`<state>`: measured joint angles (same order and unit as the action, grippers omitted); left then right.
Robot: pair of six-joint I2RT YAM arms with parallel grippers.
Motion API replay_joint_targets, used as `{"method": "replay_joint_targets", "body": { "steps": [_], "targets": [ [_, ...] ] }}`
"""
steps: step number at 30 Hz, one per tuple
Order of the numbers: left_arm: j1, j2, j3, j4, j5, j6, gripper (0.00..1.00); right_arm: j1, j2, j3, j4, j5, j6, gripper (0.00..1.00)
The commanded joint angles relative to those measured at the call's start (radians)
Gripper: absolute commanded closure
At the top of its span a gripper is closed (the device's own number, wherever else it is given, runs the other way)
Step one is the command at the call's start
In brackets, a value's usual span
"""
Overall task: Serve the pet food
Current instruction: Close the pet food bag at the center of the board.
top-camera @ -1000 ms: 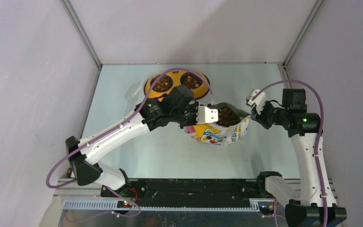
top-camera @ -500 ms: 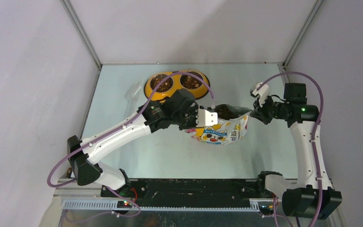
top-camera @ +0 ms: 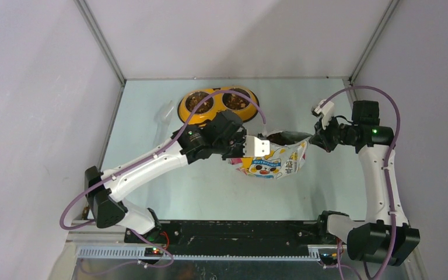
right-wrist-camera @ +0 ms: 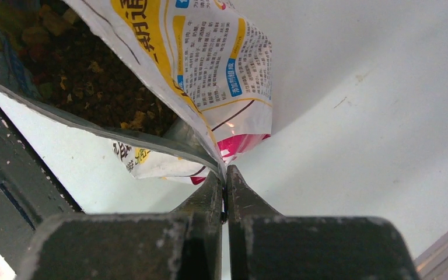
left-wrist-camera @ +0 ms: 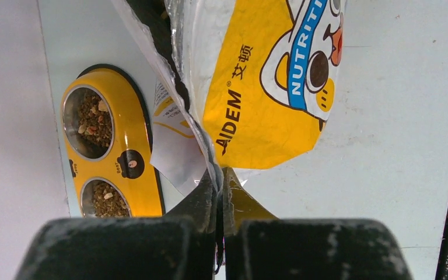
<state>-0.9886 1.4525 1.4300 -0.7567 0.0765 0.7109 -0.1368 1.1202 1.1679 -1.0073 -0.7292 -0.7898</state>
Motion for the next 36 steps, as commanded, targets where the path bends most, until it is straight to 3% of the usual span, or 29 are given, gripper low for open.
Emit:
{"method": "replay_joint_targets", "body": {
  "steps": [1,8,12,15,17,21,26,36],
  "targets": [
    [-0.015,0.010,0.006,-0.046,0.019,0.037,1.00,-0.033,0.030,0.065,0.099,0.032,0.005,1.00],
    [0.026,-0.014,0.037,-0.116,0.111,0.063,1.00,-0.045,0.117,0.208,0.049,0.047,0.031,1.00],
    [0.073,-0.024,0.063,-0.148,0.234,0.067,1.00,-0.044,0.194,0.333,-0.055,0.011,0.059,1.00],
    [0.087,-0.012,0.082,-0.193,0.296,0.076,1.00,-0.029,0.178,0.357,-0.119,-0.032,0.003,0.86],
    [0.088,-0.001,0.095,-0.208,0.315,0.074,1.00,0.004,0.111,0.279,-0.095,-0.021,-0.075,0.68],
    [0.090,0.019,0.120,-0.209,0.316,0.046,1.00,0.103,-0.048,0.115,0.023,0.057,-0.166,0.51],
    [0.100,0.041,0.173,-0.229,0.323,-0.004,1.00,0.217,-0.133,0.032,0.082,0.139,-0.243,0.48],
    [0.115,0.056,0.162,-0.228,0.325,-0.017,1.00,0.245,-0.178,-0.080,0.119,0.224,-0.404,0.47]
  ]
}}
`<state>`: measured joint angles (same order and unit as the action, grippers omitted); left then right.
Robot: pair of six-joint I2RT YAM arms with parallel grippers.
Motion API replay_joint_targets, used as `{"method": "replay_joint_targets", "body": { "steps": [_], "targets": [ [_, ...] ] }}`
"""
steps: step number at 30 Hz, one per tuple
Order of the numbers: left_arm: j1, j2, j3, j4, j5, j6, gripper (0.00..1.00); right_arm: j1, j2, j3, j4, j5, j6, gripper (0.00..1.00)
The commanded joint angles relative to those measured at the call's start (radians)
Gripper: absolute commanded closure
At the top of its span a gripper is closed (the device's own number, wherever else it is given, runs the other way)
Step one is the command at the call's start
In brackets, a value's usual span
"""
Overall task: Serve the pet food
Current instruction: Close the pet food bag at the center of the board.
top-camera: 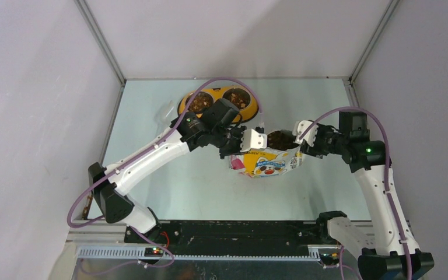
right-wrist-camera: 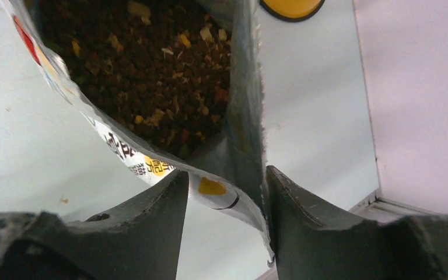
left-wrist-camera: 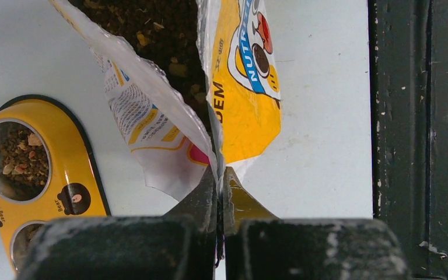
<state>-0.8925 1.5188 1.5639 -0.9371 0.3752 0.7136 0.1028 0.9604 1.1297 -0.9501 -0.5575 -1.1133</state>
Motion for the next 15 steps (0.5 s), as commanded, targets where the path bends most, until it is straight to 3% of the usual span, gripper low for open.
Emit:
{"method": "replay_joint_targets", "body": {
  "steps": [1,9,15],
  "targets": [
    [0.024,-0.009,0.024,-0.048,0.029,-0.021,1.00,0.006,-0.021,-0.051,0.074,0.058,-0.083,0.47],
    [0.094,0.026,0.019,-0.049,0.039,-0.035,1.00,0.006,-0.039,-0.087,0.058,-0.004,-0.158,0.50],
    [0.133,0.046,0.009,-0.043,0.061,-0.043,1.00,0.006,-0.038,-0.087,0.071,-0.010,-0.152,0.63]
  ]
}}
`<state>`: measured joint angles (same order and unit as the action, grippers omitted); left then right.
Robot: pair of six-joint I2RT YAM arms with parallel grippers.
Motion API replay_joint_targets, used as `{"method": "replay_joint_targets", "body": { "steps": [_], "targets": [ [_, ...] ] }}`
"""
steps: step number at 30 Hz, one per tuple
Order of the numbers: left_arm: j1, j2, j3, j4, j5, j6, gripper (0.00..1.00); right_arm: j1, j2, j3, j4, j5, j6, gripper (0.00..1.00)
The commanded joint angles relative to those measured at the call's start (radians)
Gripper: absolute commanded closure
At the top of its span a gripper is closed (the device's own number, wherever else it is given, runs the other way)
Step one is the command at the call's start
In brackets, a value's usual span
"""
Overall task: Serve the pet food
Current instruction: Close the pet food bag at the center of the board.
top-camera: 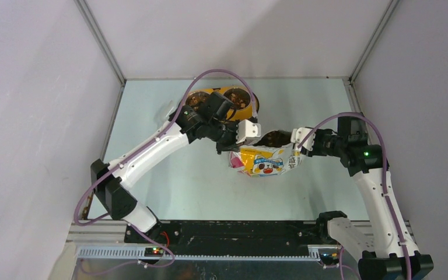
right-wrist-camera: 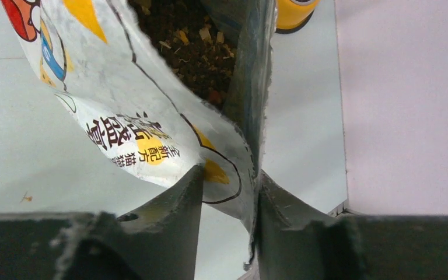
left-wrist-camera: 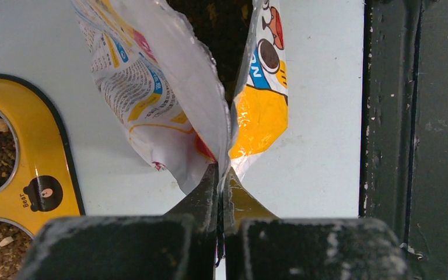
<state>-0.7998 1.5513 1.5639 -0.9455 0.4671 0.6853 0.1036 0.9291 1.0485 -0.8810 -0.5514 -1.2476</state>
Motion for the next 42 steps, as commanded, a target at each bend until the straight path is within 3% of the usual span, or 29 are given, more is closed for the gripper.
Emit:
{"method": "replay_joint_targets", "body": {
  "steps": [1,10,13,18,20,25,28,34,42],
  "targets": [
    [0.041,0.018,0.009,-0.035,-0.031,-0.015,1.00,0.008,-0.006,-0.005,0.001,-0.019,-0.022,0.66],
    [0.065,0.061,0.032,-0.056,0.000,-0.020,1.00,0.023,0.004,-0.005,-0.006,-0.006,-0.043,0.87],
    [0.069,0.061,0.036,-0.062,0.009,-0.014,1.00,0.029,0.005,-0.005,0.015,0.010,-0.031,1.00],
    [0.067,0.035,0.061,-0.104,-0.021,0.033,1.00,0.010,0.024,0.018,0.021,0.001,0.012,1.00],
    [0.063,0.013,0.065,-0.106,-0.071,0.052,0.92,-0.037,0.047,0.063,-0.021,-0.071,0.029,1.00],
    [-0.002,-0.028,0.062,-0.078,-0.165,0.081,0.48,-0.145,0.124,0.178,-0.152,-0.232,0.030,1.00],
    [-0.048,-0.027,0.070,-0.063,-0.202,0.083,0.37,-0.154,0.149,0.196,-0.198,-0.258,0.027,1.00],
    [-0.132,-0.018,0.121,0.000,-0.297,0.072,0.26,-0.169,0.225,0.272,-0.312,-0.323,0.022,1.00],
    [-0.192,-0.003,0.145,0.057,-0.407,0.047,0.25,-0.207,0.267,0.294,-0.315,-0.363,0.049,1.00]
  ]
}}
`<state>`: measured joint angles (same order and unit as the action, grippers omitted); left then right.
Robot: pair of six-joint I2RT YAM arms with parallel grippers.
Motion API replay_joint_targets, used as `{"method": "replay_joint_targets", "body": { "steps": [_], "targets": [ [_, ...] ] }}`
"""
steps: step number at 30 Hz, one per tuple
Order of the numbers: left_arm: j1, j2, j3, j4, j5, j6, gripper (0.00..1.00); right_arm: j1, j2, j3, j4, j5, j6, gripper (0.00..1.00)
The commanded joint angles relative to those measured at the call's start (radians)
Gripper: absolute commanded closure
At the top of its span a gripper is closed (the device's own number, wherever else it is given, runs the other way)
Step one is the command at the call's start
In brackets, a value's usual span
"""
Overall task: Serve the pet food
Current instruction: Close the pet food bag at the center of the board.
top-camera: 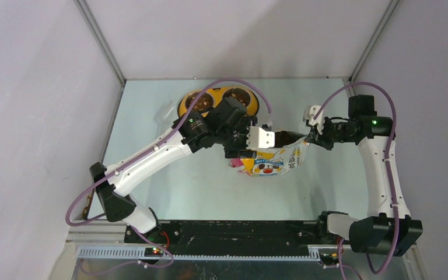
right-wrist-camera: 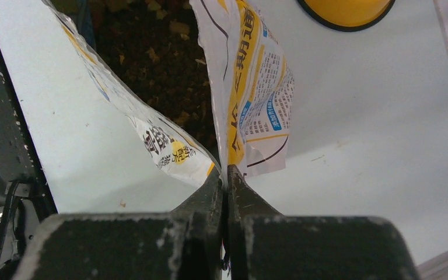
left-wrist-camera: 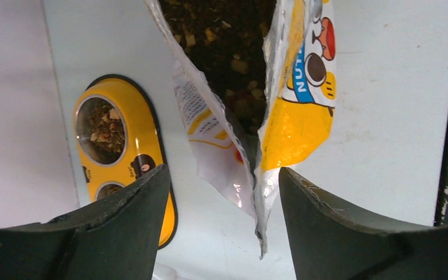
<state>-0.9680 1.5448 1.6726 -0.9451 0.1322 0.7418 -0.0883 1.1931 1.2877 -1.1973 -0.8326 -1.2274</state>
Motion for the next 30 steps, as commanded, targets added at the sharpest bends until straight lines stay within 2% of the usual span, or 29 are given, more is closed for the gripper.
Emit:
{"method": "replay_joint_targets", "body": {
  "steps": [1,7,10,18,21,26,30],
  "targets": [
    [-0.027,0.005,0.037,0.059,-0.076,-0.010,0.25,-0.016,0.004,0.055,0.003,-0.084,0.035,1.00],
    [-0.066,0.028,0.016,0.072,-0.095,-0.001,0.28,-0.028,0.012,0.066,0.008,-0.095,0.058,1.00],
    [-0.088,0.041,0.010,0.078,-0.107,0.003,0.35,-0.034,0.023,0.068,0.010,-0.093,0.069,1.00],
    [-0.117,0.061,0.011,0.082,-0.153,0.015,0.68,-0.057,0.075,0.100,-0.028,-0.106,0.072,1.00],
    [-0.121,0.061,-0.010,0.084,-0.169,0.015,0.97,-0.066,0.078,0.101,-0.032,-0.111,0.070,1.00],
    [-0.118,0.049,-0.048,0.089,-0.182,0.008,1.00,-0.074,0.077,0.101,-0.046,-0.114,0.050,1.00],
    [-0.036,0.033,-0.053,0.081,-0.147,-0.024,1.00,-0.077,0.077,0.110,-0.079,-0.092,0.011,1.00]
  ]
}}
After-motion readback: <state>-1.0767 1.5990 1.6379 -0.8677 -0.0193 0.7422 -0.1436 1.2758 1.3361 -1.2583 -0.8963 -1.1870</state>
